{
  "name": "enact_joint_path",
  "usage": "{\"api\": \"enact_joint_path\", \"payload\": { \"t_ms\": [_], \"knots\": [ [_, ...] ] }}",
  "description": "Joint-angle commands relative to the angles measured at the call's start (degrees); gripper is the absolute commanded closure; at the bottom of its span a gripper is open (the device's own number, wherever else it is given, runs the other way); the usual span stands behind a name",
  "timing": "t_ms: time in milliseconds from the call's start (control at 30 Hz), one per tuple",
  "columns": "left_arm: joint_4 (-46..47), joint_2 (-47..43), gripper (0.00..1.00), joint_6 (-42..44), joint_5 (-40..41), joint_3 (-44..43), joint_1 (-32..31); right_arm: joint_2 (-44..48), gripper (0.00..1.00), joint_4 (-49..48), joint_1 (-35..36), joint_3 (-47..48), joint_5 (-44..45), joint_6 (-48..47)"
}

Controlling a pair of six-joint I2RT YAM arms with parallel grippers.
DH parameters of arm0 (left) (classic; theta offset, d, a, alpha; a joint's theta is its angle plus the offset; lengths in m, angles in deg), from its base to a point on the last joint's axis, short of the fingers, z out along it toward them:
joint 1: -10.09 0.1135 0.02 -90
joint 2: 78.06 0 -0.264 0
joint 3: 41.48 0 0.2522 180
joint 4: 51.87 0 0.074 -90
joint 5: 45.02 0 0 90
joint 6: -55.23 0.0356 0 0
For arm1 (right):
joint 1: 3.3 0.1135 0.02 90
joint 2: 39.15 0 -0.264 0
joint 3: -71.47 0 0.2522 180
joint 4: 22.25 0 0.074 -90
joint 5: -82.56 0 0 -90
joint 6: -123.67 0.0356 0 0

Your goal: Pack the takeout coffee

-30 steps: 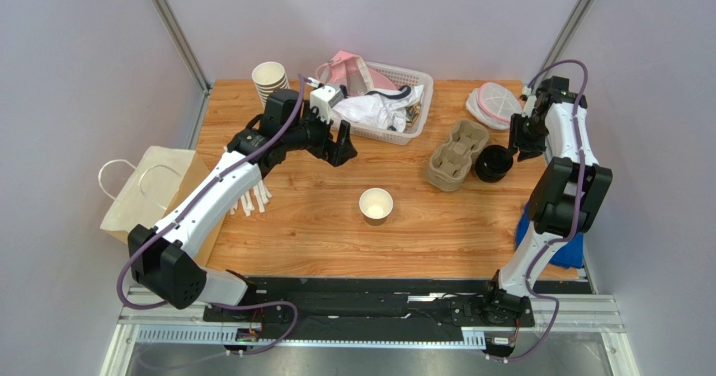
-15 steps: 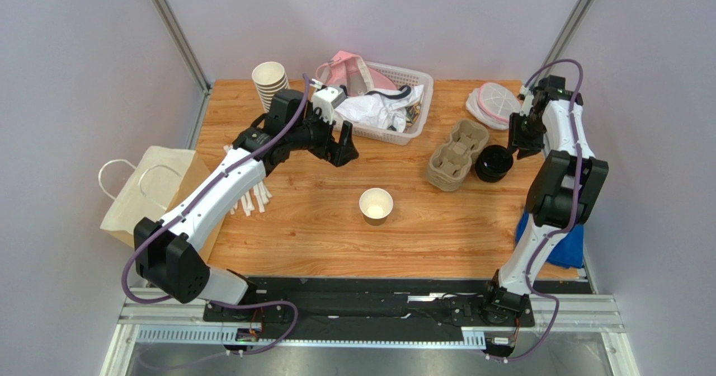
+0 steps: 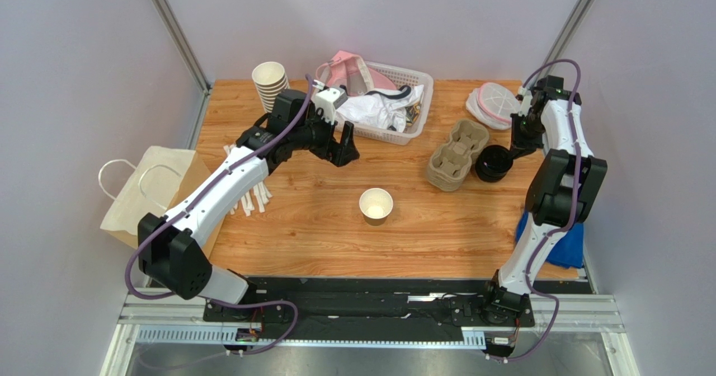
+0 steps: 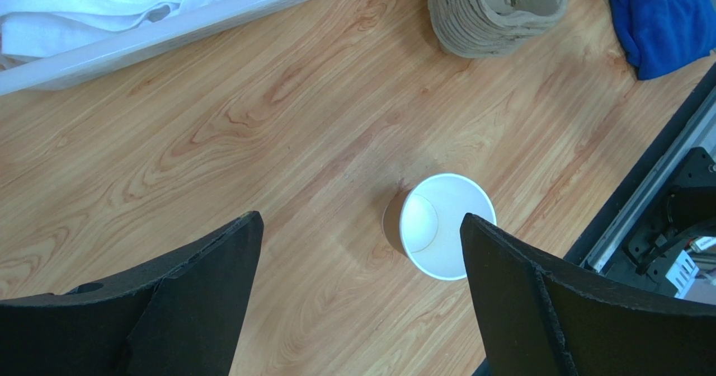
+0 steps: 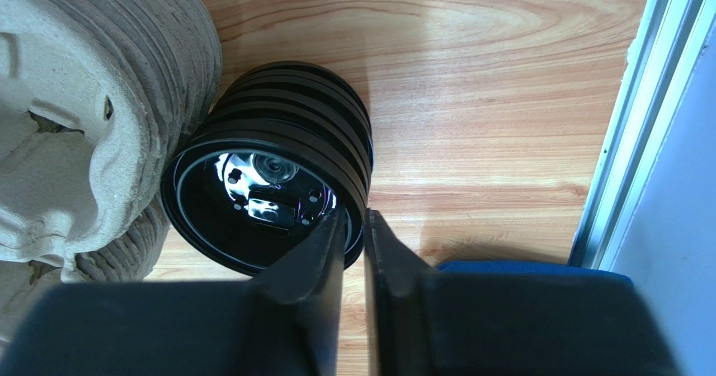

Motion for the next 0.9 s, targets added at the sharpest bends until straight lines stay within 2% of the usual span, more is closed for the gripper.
{"api": "enact_joint_path", "payload": {
  "t_ms": [0, 67, 867],
  "knots": [
    [2.24, 0.31, 0.04, -0.68, -0.74, -2.19, 0.15, -0.68, 0.87, -1.24, 0.32, 2.73, 0.44, -1.07],
    [2.42, 0.4, 0.04, -0.68, -0.65, -2.28, 0.23, -0.68, 1.0, -0.89, 0.32, 2.9, 0.53, -1.25],
    [2.86, 0.58, 0.05, -1.21, -1.18, -2.1, 0.41, 4.59, 1.0, 2.89, -0.29, 4.22, -3.43, -2.92]
  ]
}}
